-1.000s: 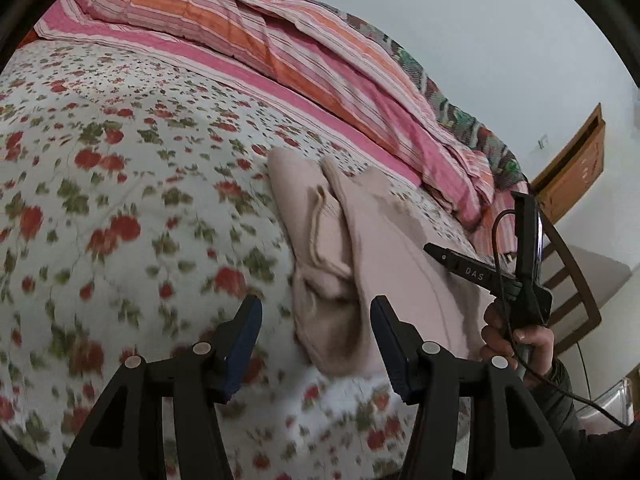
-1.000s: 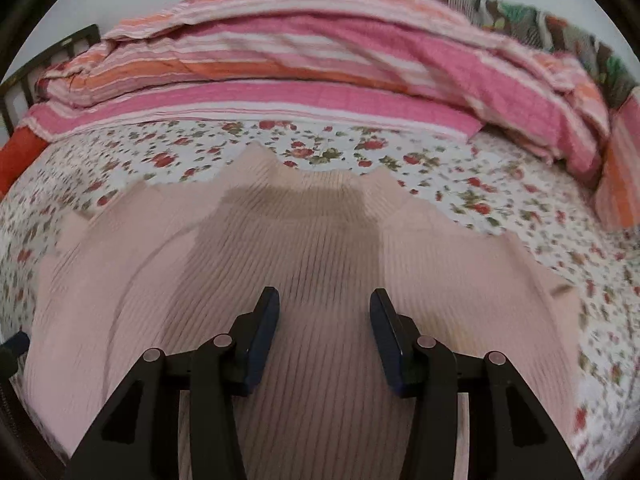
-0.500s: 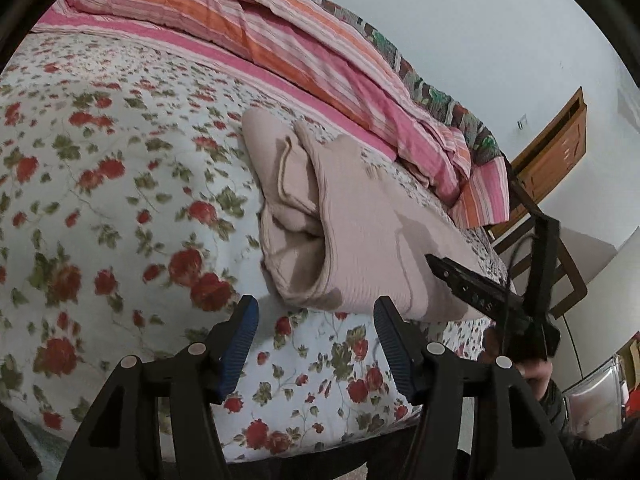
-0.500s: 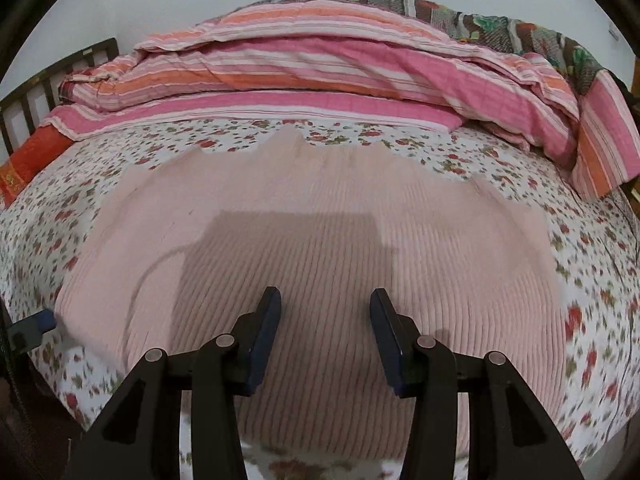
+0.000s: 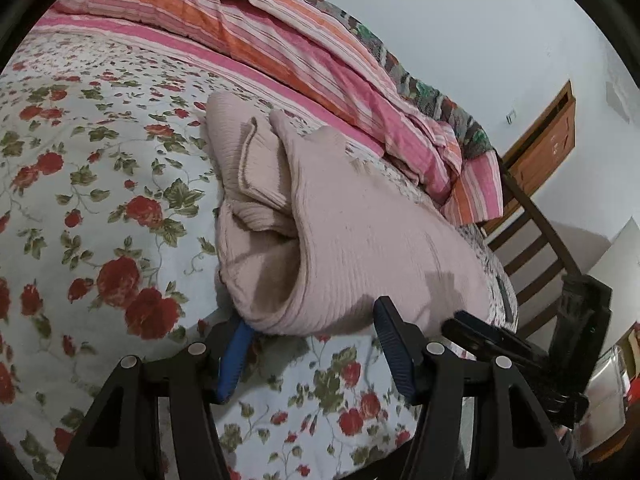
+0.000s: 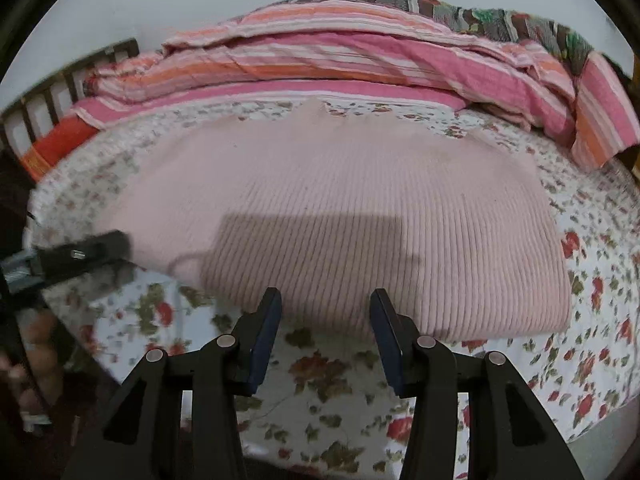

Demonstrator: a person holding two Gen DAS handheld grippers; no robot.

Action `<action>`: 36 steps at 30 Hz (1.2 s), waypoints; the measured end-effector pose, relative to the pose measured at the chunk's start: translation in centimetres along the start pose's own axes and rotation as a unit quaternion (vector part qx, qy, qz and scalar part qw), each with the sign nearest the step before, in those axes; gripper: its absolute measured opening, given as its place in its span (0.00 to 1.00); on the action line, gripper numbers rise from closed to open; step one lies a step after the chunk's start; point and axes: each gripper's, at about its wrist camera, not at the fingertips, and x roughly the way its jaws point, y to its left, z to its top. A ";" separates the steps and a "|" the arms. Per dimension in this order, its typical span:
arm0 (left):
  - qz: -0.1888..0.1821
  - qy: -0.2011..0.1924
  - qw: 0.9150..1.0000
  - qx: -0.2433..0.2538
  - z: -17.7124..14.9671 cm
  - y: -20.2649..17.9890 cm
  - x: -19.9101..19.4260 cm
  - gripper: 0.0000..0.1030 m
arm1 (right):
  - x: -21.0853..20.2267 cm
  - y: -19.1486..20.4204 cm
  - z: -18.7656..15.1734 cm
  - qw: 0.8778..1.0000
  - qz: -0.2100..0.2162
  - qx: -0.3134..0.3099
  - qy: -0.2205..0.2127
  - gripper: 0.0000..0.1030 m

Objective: Fold small clothes

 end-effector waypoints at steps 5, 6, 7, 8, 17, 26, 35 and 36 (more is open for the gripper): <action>-0.011 -0.018 0.999 -0.029 0.6 0.5 0.2 0.54 | -1.3 -1.3 0.6 1.000 0.006 0.021 -0.020 0.45; -0.010 -0.022 0.999 -0.033 0.9 0.5 0.3 0.54 | -1.4 -1.5 0.7 0.999 0.006 0.024 -0.022 0.45; -0.010 -0.028 0.999 -0.036 1.3 0.5 0.2 0.54 | -1.5 -1.7 0.8 0.999 0.006 0.027 -0.023 0.45; -0.009 -0.034 0.999 -0.038 1.6 0.5 0.2 0.54 | -1.6 -2.0 0.9 0.999 0.005 0.031 -0.024 0.45; 0.009 -0.055 0.994 -0.095 4.6 0.8 2.1 0.47 | -3.3 -4.7 1.1 0.997 -0.009 0.057 -0.045 0.45; 0.066 -0.069 0.992 -0.081 6.6 -1.5 2.2 0.22 | -5.2 -9.7 0.8 0.992 -0.021 0.103 -0.065 0.45; 0.113 -0.092 0.989 0.024 9.7 -12.8 2.4 0.20 | -7.3 -16.1 0.3 0.983 -0.028 0.156 -0.089 0.45; 0.114 -0.093 0.988 0.041 9.9 -14.6 2.7 0.20 | -7.5 -16.6 0.2 0.983 -0.031 0.158 -0.092 0.45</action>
